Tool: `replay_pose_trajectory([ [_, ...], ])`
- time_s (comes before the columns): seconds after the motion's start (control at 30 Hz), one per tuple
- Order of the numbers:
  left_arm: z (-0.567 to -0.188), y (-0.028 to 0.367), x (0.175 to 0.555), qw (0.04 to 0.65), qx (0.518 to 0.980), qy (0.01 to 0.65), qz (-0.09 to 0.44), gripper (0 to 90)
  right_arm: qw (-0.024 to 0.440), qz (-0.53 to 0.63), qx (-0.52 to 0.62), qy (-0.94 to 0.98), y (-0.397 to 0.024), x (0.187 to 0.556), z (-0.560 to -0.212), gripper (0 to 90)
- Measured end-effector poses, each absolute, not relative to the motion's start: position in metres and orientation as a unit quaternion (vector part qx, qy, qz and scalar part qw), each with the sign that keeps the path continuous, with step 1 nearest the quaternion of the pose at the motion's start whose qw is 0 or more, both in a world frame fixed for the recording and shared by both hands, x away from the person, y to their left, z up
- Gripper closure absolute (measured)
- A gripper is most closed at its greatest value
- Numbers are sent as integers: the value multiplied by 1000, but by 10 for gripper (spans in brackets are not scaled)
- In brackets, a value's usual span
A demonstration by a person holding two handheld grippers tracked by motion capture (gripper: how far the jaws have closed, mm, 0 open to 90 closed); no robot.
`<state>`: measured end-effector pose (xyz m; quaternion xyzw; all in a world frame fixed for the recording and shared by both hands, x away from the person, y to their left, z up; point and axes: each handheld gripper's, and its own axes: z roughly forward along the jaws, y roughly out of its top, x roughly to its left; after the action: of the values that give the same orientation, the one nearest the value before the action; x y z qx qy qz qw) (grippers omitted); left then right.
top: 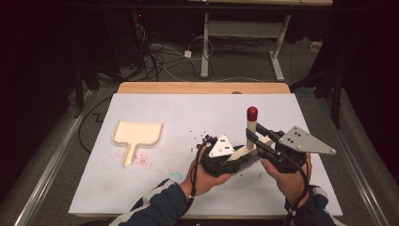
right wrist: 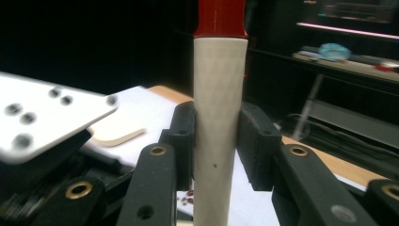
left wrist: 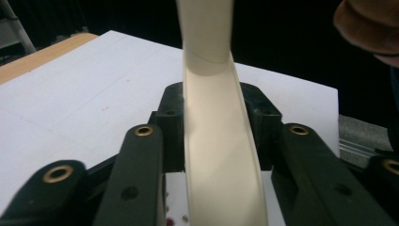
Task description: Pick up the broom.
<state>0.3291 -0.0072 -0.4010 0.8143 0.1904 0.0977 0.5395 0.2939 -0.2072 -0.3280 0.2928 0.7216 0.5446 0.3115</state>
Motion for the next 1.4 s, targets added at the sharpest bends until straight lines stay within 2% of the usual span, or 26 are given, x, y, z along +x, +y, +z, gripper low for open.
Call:
replay_pose_trajectory([
  [0.17,-398,25,325,514,838,158,92,651,252,547,232,764,-212,293,-325,631],
  [0.23,-396,37,324,508,843,154,89,651,252,523,201,789,-210,293,-326,559],
  [0.3,-396,49,322,504,849,135,82,651,224,492,168,825,-209,295,-329,493],
  [0.4,-397,60,317,495,857,120,81,651,226,452,143,851,-206,295,-336,470],
  [0.43,-399,68,313,490,863,101,67,650,210,416,120,877,-201,300,-346,436],
  [0.5,-400,71,311,486,866,96,66,650,202,411,116,881,-199,302,-351,429],
  [0.53,-403,74,306,479,871,85,60,650,176,386,94,901,-191,306,-363,418],
  [0.67,-408,73,302,467,880,71,45,650,131,347,47,928,-175,307,-387,443],
  [0.73,-410,69,302,461,884,64,39,649,127,337,39,932,-166,309,-398,481],
  [0.8,-412,67,302,457,887,60,36,648,108,340,34,933,-163,310,-403,495],
  [0.83,-412,67,302,457,887,60,36,648,98,349,29,932,-162,312,-405,543],
  [0.87,-413,68,305,457,887,58,32,648,90,356,22,930,-162,314,-407,550],
  [0.97,-413,68,305,456,888,55,37,624,75,362,15,929,-163,316,-409,624],
  [1.03,-412,68,304,457,887,51,48,606,71,362,16,929,-163,314,-407,642],
  [1.17,-408,72,304,455,886,55,70,508,81,363,17,928,-163,312,-406,673],
  [1.2,-405,79,304,451,885,64,99,451,82,365,25,927,-164,313,-404,674],
  [1.27,-403,83,304,453,882,72,107,394,90,363,33,927,-166,314,-403,674],
  [1.3,-400,95,303,457,873,91,142,353,95,362,42,926,-167,315,-403,674],
  [1.33,-400,95,303,457,873,91,142,279,95,362,42,926,-167,315,-403,674],
  [1.4,-400,114,303,451,858,132,210,247,106,371,60,921,-173,320,-400,674],
])
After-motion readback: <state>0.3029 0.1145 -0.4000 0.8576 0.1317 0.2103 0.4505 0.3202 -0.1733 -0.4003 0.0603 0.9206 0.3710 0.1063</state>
